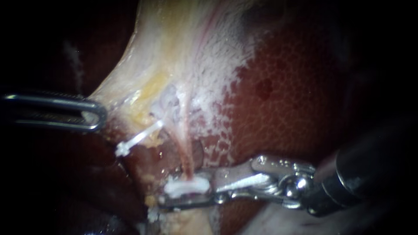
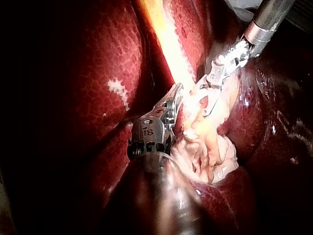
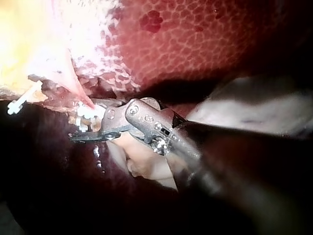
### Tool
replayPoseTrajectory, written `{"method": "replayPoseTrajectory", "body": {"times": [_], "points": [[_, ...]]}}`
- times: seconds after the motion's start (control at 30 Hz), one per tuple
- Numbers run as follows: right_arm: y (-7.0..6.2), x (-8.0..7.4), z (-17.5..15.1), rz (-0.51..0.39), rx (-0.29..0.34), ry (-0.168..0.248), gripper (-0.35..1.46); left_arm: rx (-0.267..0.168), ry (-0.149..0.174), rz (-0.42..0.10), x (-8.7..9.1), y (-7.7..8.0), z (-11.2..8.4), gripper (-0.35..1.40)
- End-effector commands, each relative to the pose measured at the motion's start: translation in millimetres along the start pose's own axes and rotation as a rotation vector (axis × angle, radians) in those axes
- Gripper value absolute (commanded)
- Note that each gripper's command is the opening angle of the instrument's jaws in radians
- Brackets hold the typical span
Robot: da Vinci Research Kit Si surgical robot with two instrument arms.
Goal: Going back second clip right tube
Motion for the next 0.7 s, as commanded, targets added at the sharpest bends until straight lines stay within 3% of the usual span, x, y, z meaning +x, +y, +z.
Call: {"method": "replayPoseTrajectory", "body": {"times": [0.03,0.3,0.7], "points": [[0.0,0.0,0.0,-0.024,0.001,0.0,0.57,0.0,0.0,0.0,0.0,0.0,0.0,-0.35],[0.4,-0.2,-0.3,-0.226,-0.004,0.004,0.6,0.0,0.0,0.0,0.0,0.0,0.0,-0.35],[0.3,-1.1,-2.6,-0.266,0.0,0.006,0.6,-0.001,0.0,0.001,0.1,0.0,0.0,-0.35]]}}
